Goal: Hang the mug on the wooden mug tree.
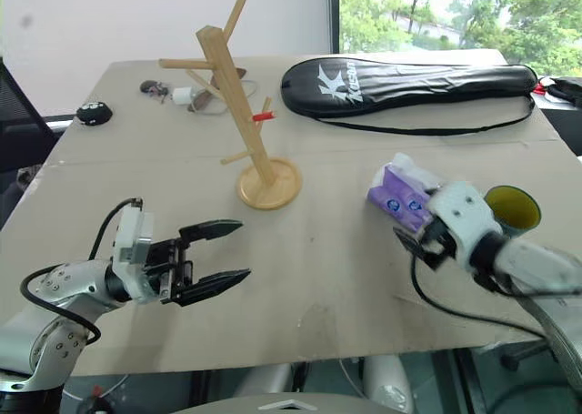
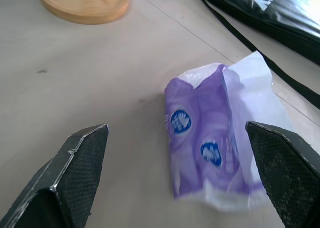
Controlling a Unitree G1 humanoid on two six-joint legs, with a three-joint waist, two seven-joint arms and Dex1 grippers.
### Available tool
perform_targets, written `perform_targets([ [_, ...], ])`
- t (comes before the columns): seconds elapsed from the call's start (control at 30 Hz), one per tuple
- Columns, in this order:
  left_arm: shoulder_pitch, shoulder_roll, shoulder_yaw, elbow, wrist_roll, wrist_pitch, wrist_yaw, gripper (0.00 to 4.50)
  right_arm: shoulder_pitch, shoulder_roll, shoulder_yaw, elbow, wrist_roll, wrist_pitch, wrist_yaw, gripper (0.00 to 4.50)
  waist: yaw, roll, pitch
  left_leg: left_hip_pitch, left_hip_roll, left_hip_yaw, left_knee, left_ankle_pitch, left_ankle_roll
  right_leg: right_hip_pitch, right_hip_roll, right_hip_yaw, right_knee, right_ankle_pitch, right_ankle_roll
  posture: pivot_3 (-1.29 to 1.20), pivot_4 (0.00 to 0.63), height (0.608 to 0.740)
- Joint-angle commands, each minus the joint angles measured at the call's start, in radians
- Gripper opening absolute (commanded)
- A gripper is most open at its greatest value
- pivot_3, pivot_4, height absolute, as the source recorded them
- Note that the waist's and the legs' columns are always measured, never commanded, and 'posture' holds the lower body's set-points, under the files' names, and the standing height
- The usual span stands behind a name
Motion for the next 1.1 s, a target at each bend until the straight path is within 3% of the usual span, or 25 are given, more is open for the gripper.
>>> perform_targets([
  [0.03,-0.018,0.001,0.000,-0.059,-0.025,0.003,0.029,4.50,-0.101,0.007,0.144,0.129,-0.098,0.022,-0.018,4.44,-0.003,-0.001,0.000,0.000,0.000,0.000,0.000,0.000,0.000,0.000,0.001,0.001,0.000,0.000,0.000,0.00,0.150,0.740],
  [0.1,-0.020,0.002,0.004,-0.073,-0.028,0.010,0.048,4.50,-0.136,0.026,0.196,0.204,-0.133,0.027,-0.022,4.44,-0.002,-0.001,0.000,-0.001,0.000,0.000,0.000,0.000,0.000,-0.001,0.000,0.001,0.000,0.000,0.000,0.00,0.150,0.740],
  [0.23,0.006,0.001,0.021,-0.115,-0.036,0.020,0.094,4.50,-0.181,0.046,0.263,0.304,-0.219,-0.038,-0.011,2.69,-0.010,-0.001,0.000,-0.004,0.000,0.001,-0.001,0.000,0.000,-0.006,-0.001,0.002,0.000,0.000,0.000,0.00,0.150,0.740],
  [0.27,0.016,0.000,0.022,-0.127,-0.038,0.021,0.104,4.50,-0.187,0.040,0.276,0.311,-0.241,-0.064,-0.001,2.01,-0.011,-0.001,0.000,-0.004,0.000,0.001,-0.001,0.000,0.000,-0.006,-0.001,0.002,0.000,0.000,0.000,0.00,0.150,0.740],
  [0.33,0.034,-0.004,0.022,-0.142,-0.034,0.016,0.119,4.50,-0.201,0.035,0.293,0.319,-0.279,-0.101,0.011,1.12,-0.011,-0.001,0.000,-0.004,0.000,0.002,0.000,0.000,0.000,-0.006,0.000,0.003,0.000,0.000,0.000,0.00,0.150,0.740],
  [0.4,0.042,-0.008,0.019,-0.146,-0.029,0.009,0.131,4.50,-0.218,0.055,0.282,0.314,-0.275,-0.089,0.018,0.27,-0.010,-0.001,0.000,-0.004,0.000,0.002,0.000,0.000,0.000,-0.006,0.000,0.003,0.001,0.000,0.000,0.00,0.150,0.740],
  [0.43,0.043,-0.011,0.016,-0.146,-0.027,0.006,0.137,4.50,-0.232,0.067,0.277,0.308,-0.273,-0.082,0.021,0.09,-0.009,-0.001,0.000,-0.004,0.000,0.002,0.000,0.000,0.000,-0.006,0.000,0.003,0.001,0.000,0.000,0.00,0.150,0.740],
  [0.67,0.030,-0.031,-0.004,-0.136,-0.016,-0.009,0.160,4.50,-0.281,0.098,0.274,0.239,-0.233,-0.048,0.094,0.09,-0.008,-0.001,0.000,-0.004,0.000,0.001,0.000,0.000,0.000,-0.006,0.000,0.003,0.002,0.000,0.000,0.00,0.150,0.740],
  [0.9,0.034,-0.033,-0.001,-0.062,0.005,-0.058,0.108,4.50,-0.023,-0.001,0.094,0.071,-0.144,-0.201,0.269,0.09,-0.002,0.000,0.001,-0.007,0.000,0.001,0.000,0.000,0.000,-0.007,-0.001,0.001,-0.001,0.000,0.000,0.00,0.150,0.740],
  [1.0,0.039,-0.047,-0.017,-0.030,0.021,-0.087,0.083,4.50,0.035,0.000,0.014,0.070,-0.158,-0.266,0.253,0.09,-0.005,-0.001,0.000,-0.005,0.000,0.001,0.001,0.000,0.000,-0.005,-0.001,0.001,0.000,0.000,0.000,0.00,0.150,0.740],
  [1.1,0.042,-0.057,-0.035,-0.024,0.030,-0.105,0.067,4.50,-0.045,0.078,-0.047,0.100,-0.136,-0.279,0.177,0.09,-0.016,-0.001,0.001,-0.001,0.000,0.003,0.001,0.000,0.000,-0.003,0.001,0.003,0.003,0.000,0.000,0.00,0.150,0.740],
])
